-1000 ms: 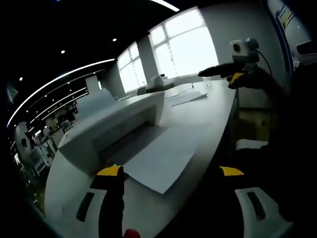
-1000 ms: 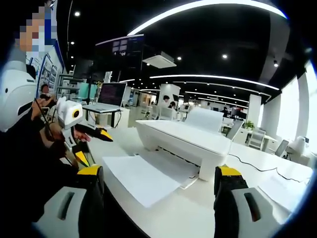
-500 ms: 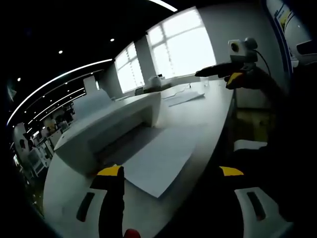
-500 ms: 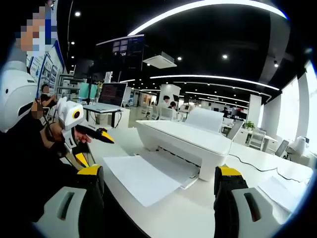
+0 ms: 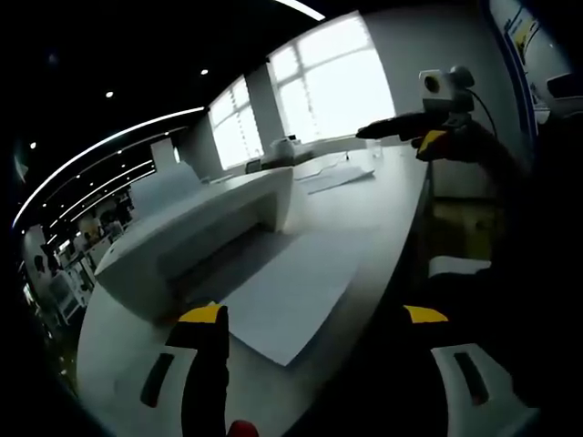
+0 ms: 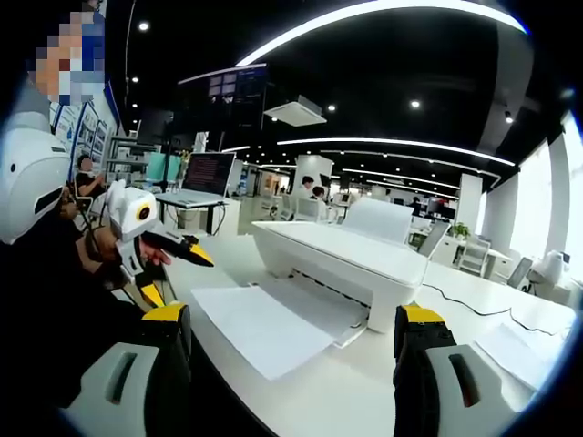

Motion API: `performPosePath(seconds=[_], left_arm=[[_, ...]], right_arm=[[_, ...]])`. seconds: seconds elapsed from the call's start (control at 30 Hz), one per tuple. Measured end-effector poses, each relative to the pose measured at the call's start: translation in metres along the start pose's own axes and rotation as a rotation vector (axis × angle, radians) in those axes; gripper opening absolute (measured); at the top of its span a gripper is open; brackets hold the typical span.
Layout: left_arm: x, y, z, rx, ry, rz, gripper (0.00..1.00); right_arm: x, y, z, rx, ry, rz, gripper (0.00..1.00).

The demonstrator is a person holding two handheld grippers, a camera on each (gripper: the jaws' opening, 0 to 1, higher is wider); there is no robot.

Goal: Remove the paper from the printer output slot and place it on top of the printer

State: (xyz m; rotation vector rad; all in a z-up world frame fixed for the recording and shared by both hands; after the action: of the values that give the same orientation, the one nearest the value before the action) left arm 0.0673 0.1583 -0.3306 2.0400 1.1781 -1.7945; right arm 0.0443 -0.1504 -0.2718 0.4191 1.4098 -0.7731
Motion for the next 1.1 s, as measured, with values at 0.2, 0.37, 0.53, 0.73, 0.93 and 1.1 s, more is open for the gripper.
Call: performPosePath(seconds=[0.2,0.37,0.53,0.73,0.93,1.1], left_arm=[[0.001,0.001,0.000,0.001,-0.001,-0.002,0.79],[0.003,0.004,-0.001,0.003,-0.003,-0.008,0.79],[0.004,0.006,-0.001,0.005,-0.005,-0.013,0.79],[0.005,0.008,-0.001,0.008,-0.006,-0.015,0.78],[0.006,0.010,-0.001,0.010,-0.004,-0.018,0.78],[0.007,0.014,-0.001,0.011,-0.011,-0.021,0.78]], right_arm=[[0.000,0.000,0.001,0.001,-0.001,-0.001,0.87],[-0.001,0.000,0.001,0.002,-0.003,0.000,0.87],[-0.001,0.000,0.001,0.001,-0.002,0.000,0.87],[0.000,0.000,0.001,0.001,-0.003,-0.002,0.87],[0.000,-0.001,0.001,0.001,-0.002,0.000,0.87],[0.001,-0.001,0.001,0.002,-0.004,-0.003,0.87]])
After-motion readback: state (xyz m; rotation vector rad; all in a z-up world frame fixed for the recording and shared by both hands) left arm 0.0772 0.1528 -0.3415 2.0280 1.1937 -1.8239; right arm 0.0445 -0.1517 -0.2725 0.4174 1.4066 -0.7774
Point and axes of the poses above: the point that each gripper's makers call its tool centre point, and the gripper's own axes: y roughly forward along the fingers, z roughly to its right, x roughly out of its underside, the point moved 10 cm from there along -y, roughly backward along the fingers, and after that the axes turned 5 degrees about -x, right-handed, at the moved point
